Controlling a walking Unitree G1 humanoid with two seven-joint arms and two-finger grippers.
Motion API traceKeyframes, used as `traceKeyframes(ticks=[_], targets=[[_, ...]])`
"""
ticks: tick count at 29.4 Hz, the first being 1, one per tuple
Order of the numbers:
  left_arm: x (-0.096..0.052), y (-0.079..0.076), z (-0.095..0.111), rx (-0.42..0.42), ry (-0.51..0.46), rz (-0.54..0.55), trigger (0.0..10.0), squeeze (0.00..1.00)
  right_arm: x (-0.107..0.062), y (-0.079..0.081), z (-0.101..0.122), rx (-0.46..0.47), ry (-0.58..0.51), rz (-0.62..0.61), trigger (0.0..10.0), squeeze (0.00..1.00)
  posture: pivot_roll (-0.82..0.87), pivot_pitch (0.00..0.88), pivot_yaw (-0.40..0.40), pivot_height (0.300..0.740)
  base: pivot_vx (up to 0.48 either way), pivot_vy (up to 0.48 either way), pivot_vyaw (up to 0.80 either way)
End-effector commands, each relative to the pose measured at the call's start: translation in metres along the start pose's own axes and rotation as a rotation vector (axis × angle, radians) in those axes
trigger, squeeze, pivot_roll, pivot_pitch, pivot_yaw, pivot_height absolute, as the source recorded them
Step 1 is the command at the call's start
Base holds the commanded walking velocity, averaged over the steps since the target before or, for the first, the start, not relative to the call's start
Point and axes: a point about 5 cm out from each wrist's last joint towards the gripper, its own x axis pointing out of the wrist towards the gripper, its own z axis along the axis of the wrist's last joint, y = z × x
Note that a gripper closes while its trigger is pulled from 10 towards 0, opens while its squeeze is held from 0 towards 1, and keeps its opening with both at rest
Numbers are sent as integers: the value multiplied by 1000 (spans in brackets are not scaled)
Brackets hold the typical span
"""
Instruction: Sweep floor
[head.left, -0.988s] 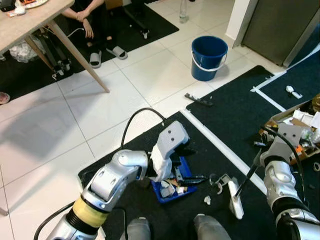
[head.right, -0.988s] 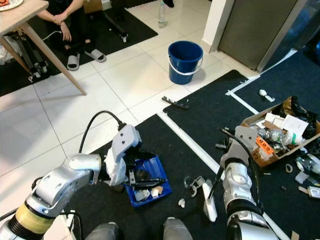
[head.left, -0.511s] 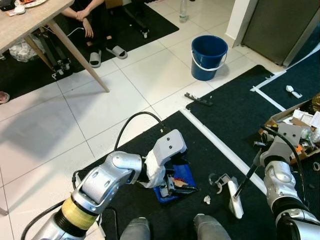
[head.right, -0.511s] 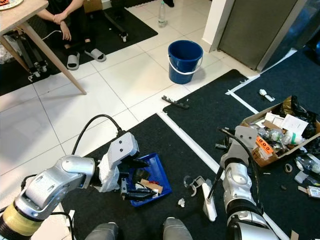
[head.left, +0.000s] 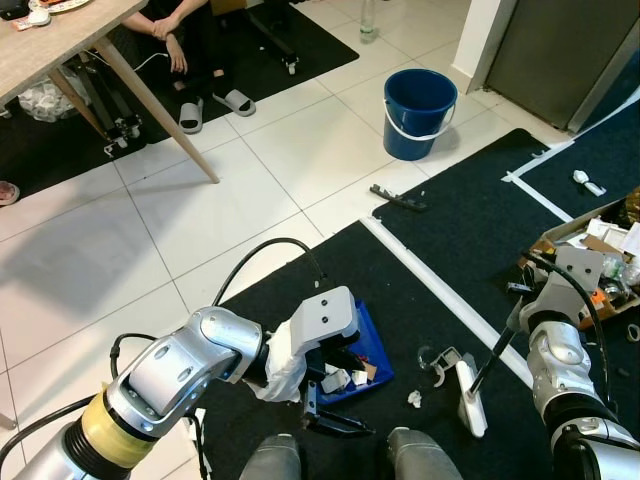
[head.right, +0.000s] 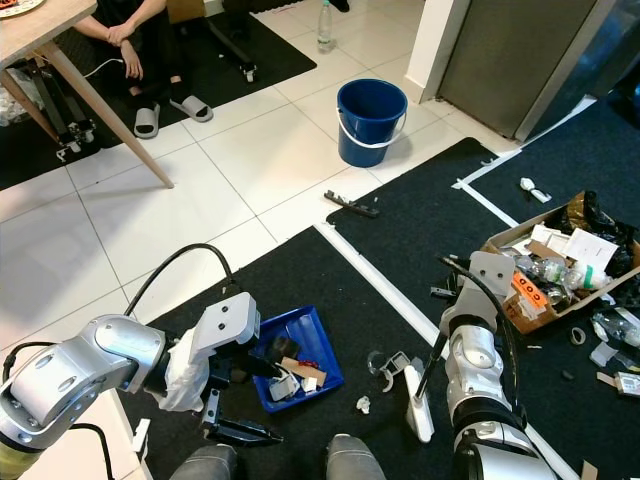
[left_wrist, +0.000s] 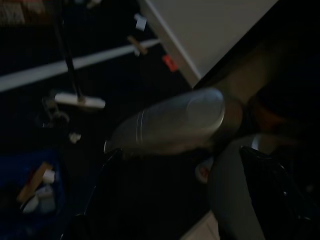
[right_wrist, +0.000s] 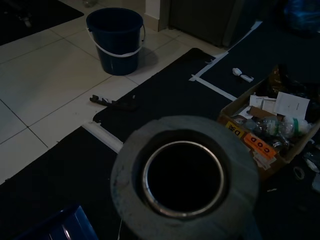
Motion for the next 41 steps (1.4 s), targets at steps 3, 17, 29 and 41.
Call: traceKeyframes(ticks=[3,17,29,41], targets=[[-10,5,-3,44,69,69,10000,0,-12,0,-39,60,159,-6,10000,0,62,72,34,740,0,0,0],[-24,16,-13,52,144,185,10000,0,-11,3,-39,61,159,0,10000,0,66,74,34,740,0,0,0],[-39,30,-18,98,245,325,10000,0,-11,2,-40,61,165,-1,10000,0,69,66,31,740,0,0,0],[-44,43,-30,109,300,416,10000,0,-12,2,-40,65,164,-1,10000,0,64,68,32,740,0,0,0]])
